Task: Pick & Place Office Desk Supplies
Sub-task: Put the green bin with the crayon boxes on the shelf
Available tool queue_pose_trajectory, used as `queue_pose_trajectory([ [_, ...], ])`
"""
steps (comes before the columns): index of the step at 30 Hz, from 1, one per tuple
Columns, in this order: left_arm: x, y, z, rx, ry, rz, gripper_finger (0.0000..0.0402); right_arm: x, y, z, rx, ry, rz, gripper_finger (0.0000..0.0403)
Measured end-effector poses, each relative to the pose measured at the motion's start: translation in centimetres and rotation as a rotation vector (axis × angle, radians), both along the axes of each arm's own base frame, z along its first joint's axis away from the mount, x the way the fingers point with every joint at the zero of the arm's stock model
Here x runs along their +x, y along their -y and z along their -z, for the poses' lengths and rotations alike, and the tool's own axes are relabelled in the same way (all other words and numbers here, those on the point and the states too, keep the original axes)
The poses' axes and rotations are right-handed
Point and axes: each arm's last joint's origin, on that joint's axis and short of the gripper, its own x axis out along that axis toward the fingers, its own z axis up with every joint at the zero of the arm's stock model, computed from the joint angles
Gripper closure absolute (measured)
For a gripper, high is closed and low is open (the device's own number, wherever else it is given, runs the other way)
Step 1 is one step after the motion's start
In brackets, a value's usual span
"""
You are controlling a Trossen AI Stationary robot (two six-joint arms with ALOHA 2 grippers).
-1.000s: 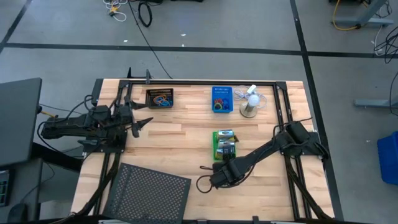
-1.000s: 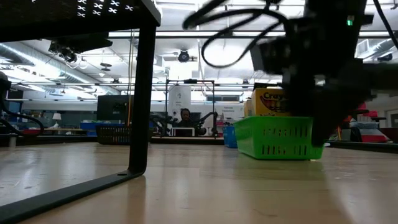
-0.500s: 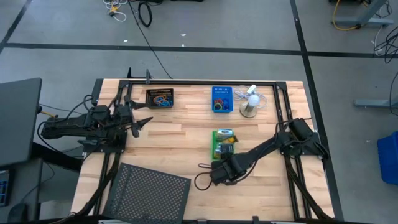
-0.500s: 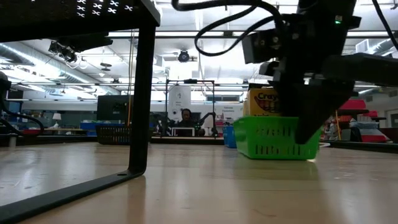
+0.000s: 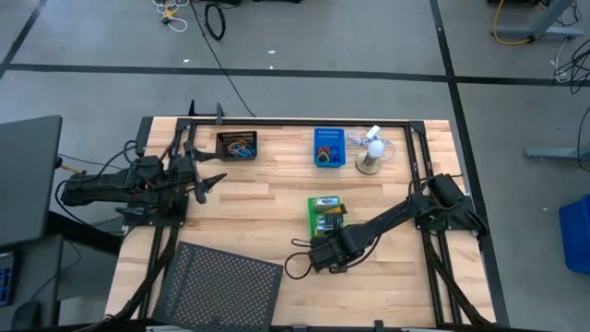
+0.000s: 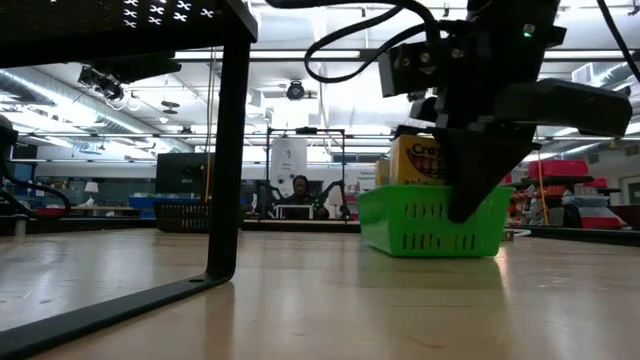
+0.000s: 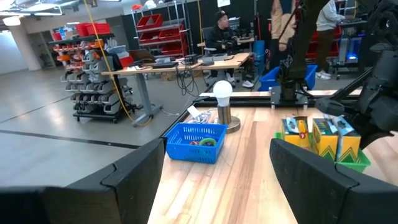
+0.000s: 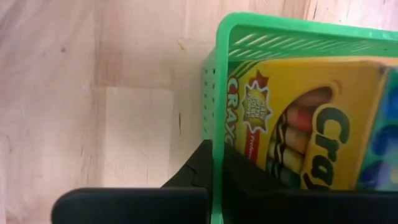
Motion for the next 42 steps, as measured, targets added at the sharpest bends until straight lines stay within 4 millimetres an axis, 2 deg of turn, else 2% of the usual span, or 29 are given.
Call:
queue_pose_trajectory([
  [8,0.0,0.0,0.0,0.009,-0.003,0.010,0.0099,0.2,-0.5,-1.5,-0.001,0.057,0.002,0.0397],
  [15,0.0,0.0,0.0,0.005,-0.004,0.007,0.0099,0.1,-0.6,-3.2,-0.085,0.076,0.014,0.0397],
  [26,0.0,0.0,0.1,0.004,-0.009,0.007,0.0099,0.1,-0.6,-4.7,-0.128,0.078,0.045,0.0397],
  [30,0.0,0.0,0.1,0.003,-0.009,0.007,0.0099,0.3,-1.3,-6.5,-0.130,0.111,0.041,0.0397],
  [38,0.0,0.0,0.1,0.003,-0.009,0.007,0.0099,1.3,-3.3,-11.9,-0.071,0.288,0.017,0.0397],
  [42,0.0,0.0,0.1,0.003,-0.009,0.007,0.0099,1.5,-3.5,-13.5,-0.054,0.318,0.005,0.0397],
])
